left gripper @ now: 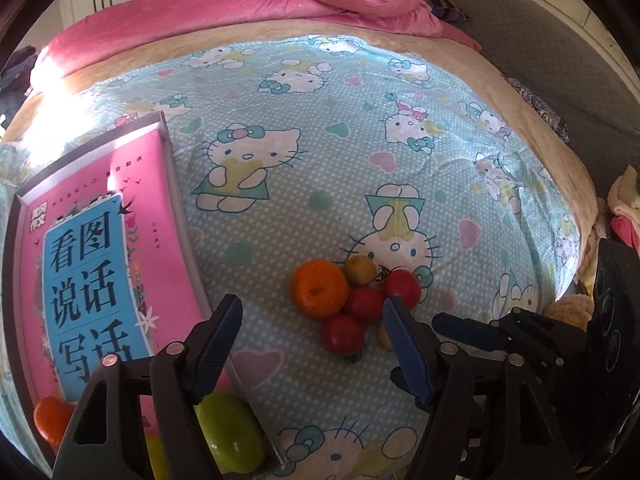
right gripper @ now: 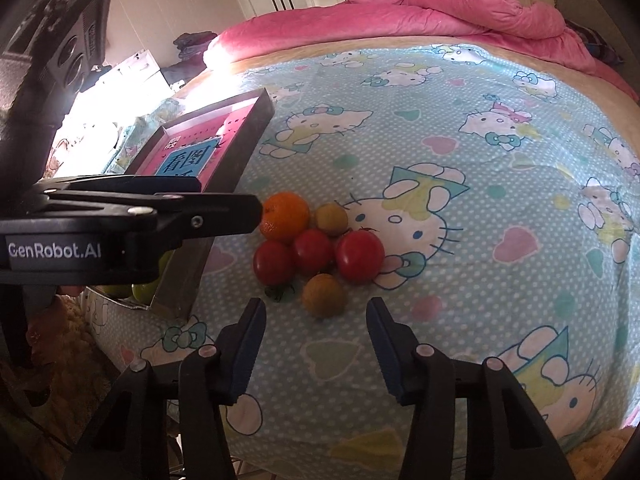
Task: Organize fruits
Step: 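Grasp a mandarin orange with the left tool while the right tool grasps a small brown fruit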
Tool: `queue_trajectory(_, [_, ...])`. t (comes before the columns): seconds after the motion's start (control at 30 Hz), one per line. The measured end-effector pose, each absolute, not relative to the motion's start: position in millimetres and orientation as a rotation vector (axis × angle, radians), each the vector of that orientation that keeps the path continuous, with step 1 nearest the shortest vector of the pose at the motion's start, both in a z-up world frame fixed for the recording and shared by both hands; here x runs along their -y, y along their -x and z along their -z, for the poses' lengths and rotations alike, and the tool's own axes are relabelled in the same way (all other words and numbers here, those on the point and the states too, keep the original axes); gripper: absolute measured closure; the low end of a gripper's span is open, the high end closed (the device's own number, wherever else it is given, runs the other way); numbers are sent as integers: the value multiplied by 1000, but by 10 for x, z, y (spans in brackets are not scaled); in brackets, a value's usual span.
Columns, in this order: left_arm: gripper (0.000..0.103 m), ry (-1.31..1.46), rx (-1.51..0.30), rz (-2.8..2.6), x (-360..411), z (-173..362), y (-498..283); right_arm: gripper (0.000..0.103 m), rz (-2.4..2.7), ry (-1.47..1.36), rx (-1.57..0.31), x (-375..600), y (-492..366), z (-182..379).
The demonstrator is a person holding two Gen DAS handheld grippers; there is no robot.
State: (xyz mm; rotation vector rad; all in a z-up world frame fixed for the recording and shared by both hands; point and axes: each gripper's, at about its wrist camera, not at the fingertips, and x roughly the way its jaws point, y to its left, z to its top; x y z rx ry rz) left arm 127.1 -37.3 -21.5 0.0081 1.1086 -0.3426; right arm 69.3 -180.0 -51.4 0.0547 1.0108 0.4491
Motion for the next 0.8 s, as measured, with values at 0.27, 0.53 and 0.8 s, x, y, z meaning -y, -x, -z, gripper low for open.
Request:
queue_trajectory(0.27, [43, 24, -1176, 361, 408, 394, -1416, 71, -469, -41, -1031, 1730, -730, 600])
queue_trajectory(0.53, [49, 53, -1215, 372, 433, 502, -1495, 72, -452, -30, -1036, 1705, -789, 663])
queue_trajectory(0.8, [54, 96, -1237, 386, 443, 575, -1548, 72, -451, -35, -1043, 1684, -850, 713])
